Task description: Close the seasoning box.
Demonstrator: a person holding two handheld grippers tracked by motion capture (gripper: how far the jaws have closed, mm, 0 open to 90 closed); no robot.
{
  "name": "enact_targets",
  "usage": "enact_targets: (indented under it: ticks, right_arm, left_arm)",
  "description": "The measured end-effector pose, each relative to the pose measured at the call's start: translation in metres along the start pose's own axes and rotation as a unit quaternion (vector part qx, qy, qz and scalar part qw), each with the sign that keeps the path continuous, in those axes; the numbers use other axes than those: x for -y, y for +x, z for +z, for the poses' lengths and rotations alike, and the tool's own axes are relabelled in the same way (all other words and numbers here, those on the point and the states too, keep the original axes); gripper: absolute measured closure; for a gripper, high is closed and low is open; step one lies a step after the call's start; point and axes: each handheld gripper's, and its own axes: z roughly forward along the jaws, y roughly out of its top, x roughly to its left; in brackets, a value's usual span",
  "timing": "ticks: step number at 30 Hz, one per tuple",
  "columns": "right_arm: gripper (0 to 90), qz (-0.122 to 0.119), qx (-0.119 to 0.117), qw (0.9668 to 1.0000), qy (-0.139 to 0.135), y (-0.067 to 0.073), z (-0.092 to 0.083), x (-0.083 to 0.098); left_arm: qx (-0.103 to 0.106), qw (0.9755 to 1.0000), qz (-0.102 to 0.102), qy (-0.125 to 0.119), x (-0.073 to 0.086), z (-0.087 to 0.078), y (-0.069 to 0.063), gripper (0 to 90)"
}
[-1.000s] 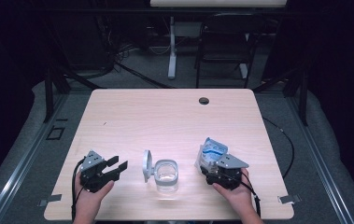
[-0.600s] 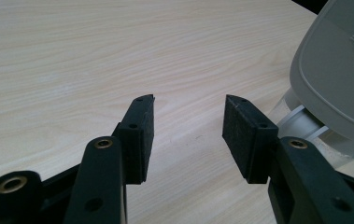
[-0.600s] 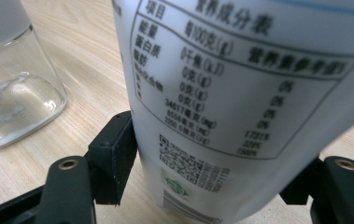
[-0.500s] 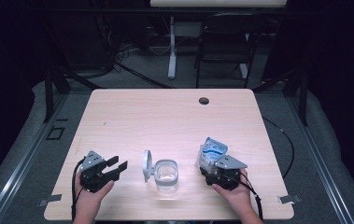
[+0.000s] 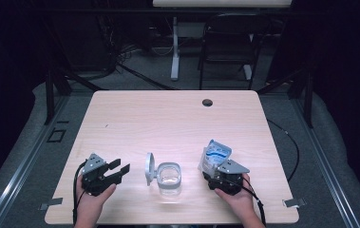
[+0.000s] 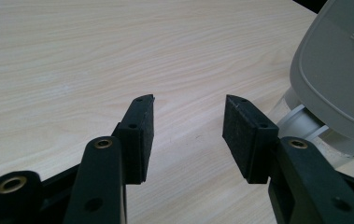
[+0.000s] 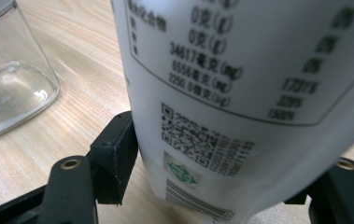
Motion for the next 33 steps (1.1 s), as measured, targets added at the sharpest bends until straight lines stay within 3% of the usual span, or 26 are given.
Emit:
enact_targets:
  ticks: [26, 33]
  right_arm:
    - [36.2, -0.005, 0.000, 1.0000, -0.001, 0.0019, -0.0002, -0.0001]
    - [37.1, -0.018, -0.002, 0.9998, 0.002, 0.0016, -0.0009, -0.0011]
  left_arm:
    - [-0.002, 1.0000, -0.003, 0.000, 0.0010, 0.0012, 0.0006, 53.5]
    - [-0.002, 1.0000, -0.004, 0.001, 0.0013, 0.0018, 0.0002, 53.5]
